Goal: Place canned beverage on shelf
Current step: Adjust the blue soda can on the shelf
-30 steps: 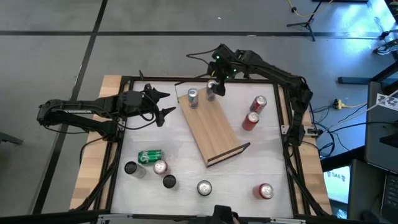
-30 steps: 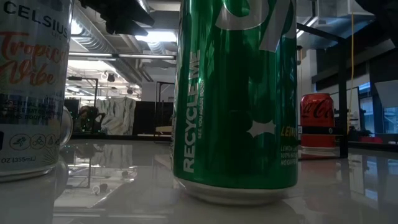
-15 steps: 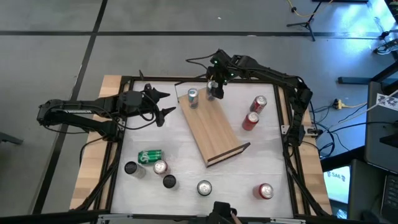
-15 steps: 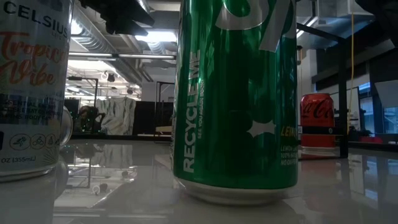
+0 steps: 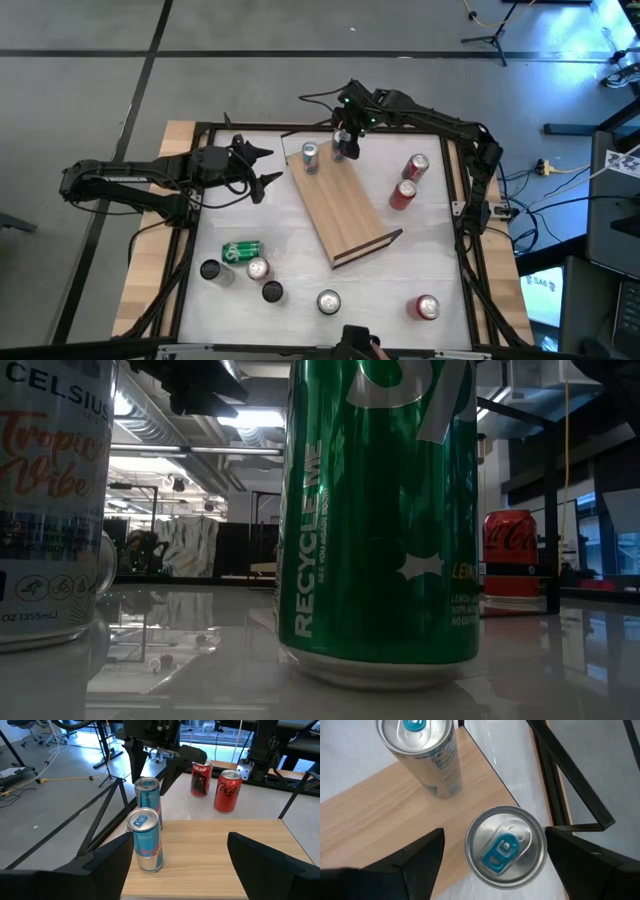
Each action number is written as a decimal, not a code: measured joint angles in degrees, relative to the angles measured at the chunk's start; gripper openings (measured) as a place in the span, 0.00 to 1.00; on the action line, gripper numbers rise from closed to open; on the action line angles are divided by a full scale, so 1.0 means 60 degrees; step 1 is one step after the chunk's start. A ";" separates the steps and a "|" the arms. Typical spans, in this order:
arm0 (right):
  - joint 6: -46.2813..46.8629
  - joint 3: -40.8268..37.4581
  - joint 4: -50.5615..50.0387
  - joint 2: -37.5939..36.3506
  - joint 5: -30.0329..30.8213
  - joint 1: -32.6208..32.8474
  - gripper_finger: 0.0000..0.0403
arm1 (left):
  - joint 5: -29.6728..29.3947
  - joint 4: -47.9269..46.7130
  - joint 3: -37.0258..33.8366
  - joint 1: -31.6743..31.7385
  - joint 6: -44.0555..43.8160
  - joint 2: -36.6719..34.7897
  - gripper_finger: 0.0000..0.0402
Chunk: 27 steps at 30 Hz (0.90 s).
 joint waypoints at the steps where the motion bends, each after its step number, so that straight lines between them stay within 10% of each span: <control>1: 0.0000 -0.0055 0.0081 0.0000 0.0000 0.0000 0.84 | 0.0000 -0.0001 0.0000 0.0004 -0.0003 0.0000 0.78; 17: 0.0011 -0.0819 0.0600 0.0000 -0.0010 0.0000 0.83 | 0.0000 0.0003 0.0000 0.0000 0.0001 0.0000 0.78; 27: 0.0033 -0.0816 0.0786 0.0000 -0.0029 0.0007 0.59 | 0.0000 0.0001 0.0000 0.0004 -0.0003 0.0000 0.78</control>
